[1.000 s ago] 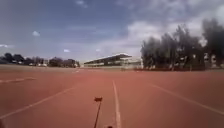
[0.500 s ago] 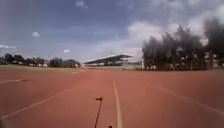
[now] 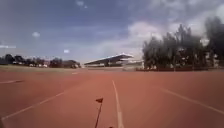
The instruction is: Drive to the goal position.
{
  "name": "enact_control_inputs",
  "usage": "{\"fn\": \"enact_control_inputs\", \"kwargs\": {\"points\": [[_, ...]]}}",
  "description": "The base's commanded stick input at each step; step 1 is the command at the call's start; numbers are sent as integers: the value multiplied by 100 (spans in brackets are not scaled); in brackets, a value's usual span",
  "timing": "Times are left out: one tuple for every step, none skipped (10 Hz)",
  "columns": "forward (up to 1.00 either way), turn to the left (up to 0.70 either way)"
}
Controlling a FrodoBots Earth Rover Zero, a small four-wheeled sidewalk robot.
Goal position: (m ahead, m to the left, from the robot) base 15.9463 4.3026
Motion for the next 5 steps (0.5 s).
{"fn": "enact_control_inputs", "kwargs": {"points": [[70, 0], [70, 0], [70, 0], [70, 0], [70, 0]]}}
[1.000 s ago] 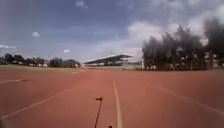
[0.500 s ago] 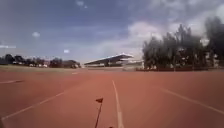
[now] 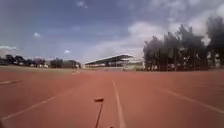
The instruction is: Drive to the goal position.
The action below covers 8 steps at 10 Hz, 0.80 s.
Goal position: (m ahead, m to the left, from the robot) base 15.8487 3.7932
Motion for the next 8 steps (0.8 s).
{"fn": "enact_control_inputs", "kwargs": {"points": [[70, 0], [70, 0], [70, 0], [70, 0], [70, 0], [70, 0], [70, 0], [70, 0]]}}
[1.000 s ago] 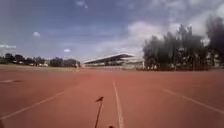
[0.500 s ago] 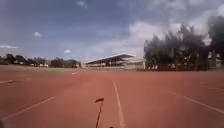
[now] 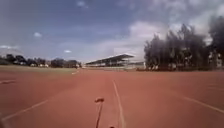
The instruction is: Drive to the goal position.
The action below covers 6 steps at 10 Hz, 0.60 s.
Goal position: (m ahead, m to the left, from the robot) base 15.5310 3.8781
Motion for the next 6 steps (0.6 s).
{"fn": "enact_control_inputs", "kwargs": {"points": [[70, 0], [70, 0], [70, 0], [70, 0], [70, 0], [70, 0]]}}
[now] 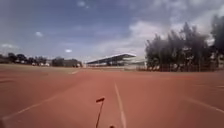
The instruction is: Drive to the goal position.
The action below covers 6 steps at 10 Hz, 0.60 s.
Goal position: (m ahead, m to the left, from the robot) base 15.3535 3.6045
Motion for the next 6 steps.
{"fn": "enact_control_inputs", "kwargs": {"points": [[70, 0], [70, 0], [70, 0], [70, 0], [70, 0], [70, 0]]}}
